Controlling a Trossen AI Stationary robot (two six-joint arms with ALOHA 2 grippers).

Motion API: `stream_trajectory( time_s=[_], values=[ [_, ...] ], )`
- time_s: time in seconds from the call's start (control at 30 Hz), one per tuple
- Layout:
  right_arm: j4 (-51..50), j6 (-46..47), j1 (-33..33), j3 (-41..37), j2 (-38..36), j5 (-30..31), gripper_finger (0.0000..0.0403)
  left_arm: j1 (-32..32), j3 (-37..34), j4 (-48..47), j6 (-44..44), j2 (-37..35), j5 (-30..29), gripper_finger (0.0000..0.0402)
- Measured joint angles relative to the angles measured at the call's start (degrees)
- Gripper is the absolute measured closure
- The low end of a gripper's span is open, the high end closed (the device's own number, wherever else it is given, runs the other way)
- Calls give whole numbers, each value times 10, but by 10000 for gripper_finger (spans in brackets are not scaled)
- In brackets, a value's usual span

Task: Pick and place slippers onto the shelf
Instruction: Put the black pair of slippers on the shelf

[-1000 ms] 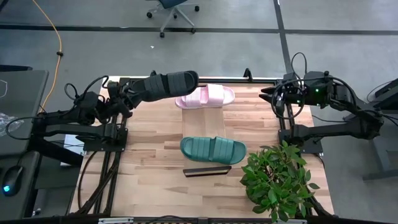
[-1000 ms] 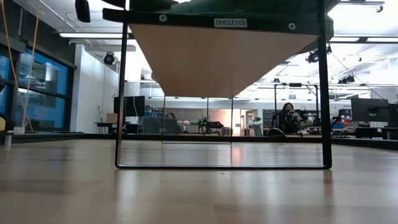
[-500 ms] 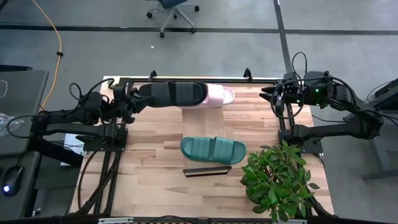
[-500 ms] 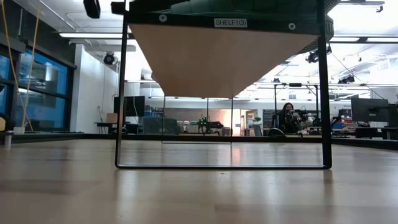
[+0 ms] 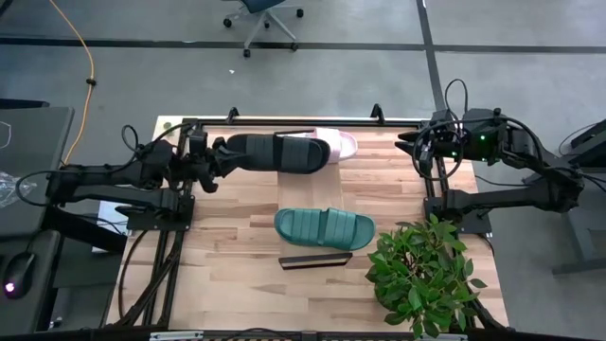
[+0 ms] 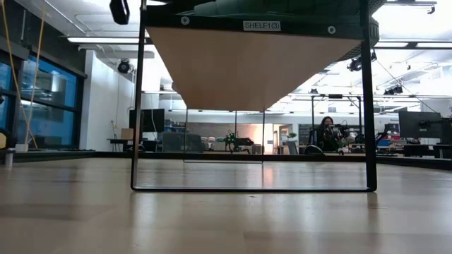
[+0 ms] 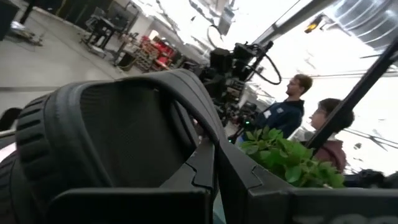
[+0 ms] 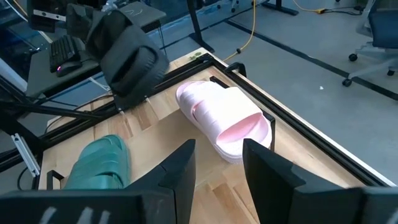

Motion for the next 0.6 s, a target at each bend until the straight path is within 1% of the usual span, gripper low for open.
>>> stream_trajectory(
  time_s=[0.27,0.6],
  values=[
    [0,0,0,0,0,0,279,-2,0,34,-16,37,1,402],
    [0,-1,0,0,0,1,279,-51,0,34,-40,66,-59,402]
  ],
)
